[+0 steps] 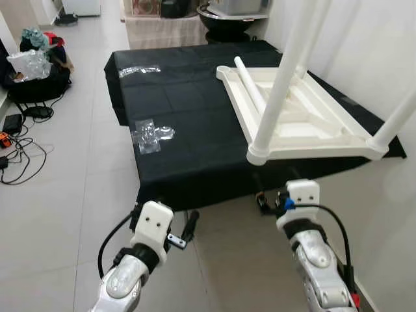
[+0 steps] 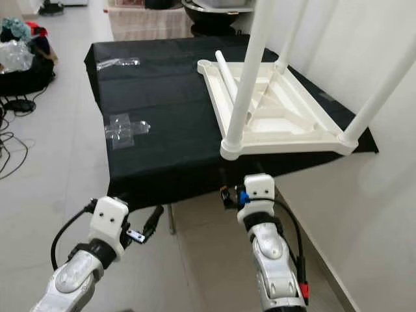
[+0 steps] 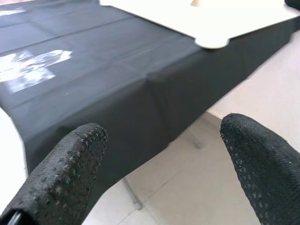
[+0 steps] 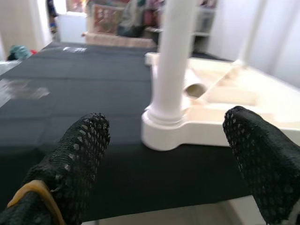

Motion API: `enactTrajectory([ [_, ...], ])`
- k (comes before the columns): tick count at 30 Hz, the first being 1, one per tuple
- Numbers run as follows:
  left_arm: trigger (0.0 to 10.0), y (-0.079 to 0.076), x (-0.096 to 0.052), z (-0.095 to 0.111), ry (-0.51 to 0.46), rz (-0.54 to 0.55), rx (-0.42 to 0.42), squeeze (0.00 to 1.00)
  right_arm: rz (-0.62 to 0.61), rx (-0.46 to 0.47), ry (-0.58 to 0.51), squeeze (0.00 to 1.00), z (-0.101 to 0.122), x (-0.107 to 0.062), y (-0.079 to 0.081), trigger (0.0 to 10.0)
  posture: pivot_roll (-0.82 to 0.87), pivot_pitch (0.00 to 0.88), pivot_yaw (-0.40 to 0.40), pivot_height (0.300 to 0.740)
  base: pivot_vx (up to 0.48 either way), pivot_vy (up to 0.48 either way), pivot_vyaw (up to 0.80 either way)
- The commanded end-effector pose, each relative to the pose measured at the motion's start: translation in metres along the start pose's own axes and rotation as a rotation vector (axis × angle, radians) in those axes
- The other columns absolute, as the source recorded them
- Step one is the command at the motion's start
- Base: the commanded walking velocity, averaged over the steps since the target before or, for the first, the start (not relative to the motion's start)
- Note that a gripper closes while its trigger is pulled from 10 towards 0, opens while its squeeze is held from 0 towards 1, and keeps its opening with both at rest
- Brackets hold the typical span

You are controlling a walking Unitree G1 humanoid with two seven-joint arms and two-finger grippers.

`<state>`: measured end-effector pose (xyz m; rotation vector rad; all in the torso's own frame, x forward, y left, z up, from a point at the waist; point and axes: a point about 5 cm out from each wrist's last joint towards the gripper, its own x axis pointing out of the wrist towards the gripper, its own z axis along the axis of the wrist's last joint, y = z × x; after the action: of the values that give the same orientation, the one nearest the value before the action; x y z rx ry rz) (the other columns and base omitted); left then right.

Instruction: Building children table

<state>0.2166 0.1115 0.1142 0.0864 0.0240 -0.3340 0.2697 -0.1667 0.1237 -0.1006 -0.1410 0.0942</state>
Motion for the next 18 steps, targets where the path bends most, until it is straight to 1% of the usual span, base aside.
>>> enactTrajectory([
  [1, 10.0, 0.0, 0.001, 0.002, -0.008, 0.016, -0.023, 0.0, 0.008, 0.001, 0.031, 0.0, -0.002, -0.004, 0.003, 10.0, 0.04, 0.012, -0.064, 0.74, 0.0, 0.0, -0.8],
  [6, 10.0, 0.002, 0.002, 0.002, -0.012, 0.027, -0.018, 0.0, -0.011, -0.01, 0.039, 0.0, -0.002, -0.006, 0.004, 10.0, 0.05, 0.009, -0.068, 0.74, 0.334, 0.0, 0.0],
  [8, 10.0, 0.002, 0.003, 0.002, -0.013, 0.026, -0.018, 0.0, -0.035, -0.01, 0.052, 0.0, -0.003, -0.006, 0.002, 10.0, 0.05, 0.008, -0.069, 0.74, 0.368, 0.0, 0.0],
  [10, 10.0, 0.002, 0.003, 0.002, -0.013, 0.027, -0.019, 0.0, -0.115, 0.007, 0.084, 0.0, -0.006, -0.008, -0.009, 10.0, 0.05, 0.01, -0.068, 0.74, 0.371, 0.0, 0.0],
  [11, 10.0, 0.002, 0.003, 0.002, -0.013, 0.027, -0.019, 0.0, -0.115, 0.007, 0.084, 0.0, -0.006, -0.008, -0.009, 10.0, 0.05, 0.01, -0.068, 0.74, 0.371, 0.0, 0.0],
  [13, 10.0, 0.002, 0.003, 0.003, -0.016, 0.032, -0.023, 0.0, -0.17, 0.019, 0.111, 0.0, -0.008, -0.01, -0.016, 10.0, 0.05, 0.01, -0.068, 0.74, 0.382, 0.0, 0.0],
  [18, 10.0, 0.004, 0.004, 0.006, -0.023, 0.049, -0.024, 0.0, -0.201, 0.027, 0.138, 0.0, -0.008, -0.012, -0.018, 10.0, 0.05, 0.012, -0.067, 0.74, 0.395, 0.0, 0.0],
])
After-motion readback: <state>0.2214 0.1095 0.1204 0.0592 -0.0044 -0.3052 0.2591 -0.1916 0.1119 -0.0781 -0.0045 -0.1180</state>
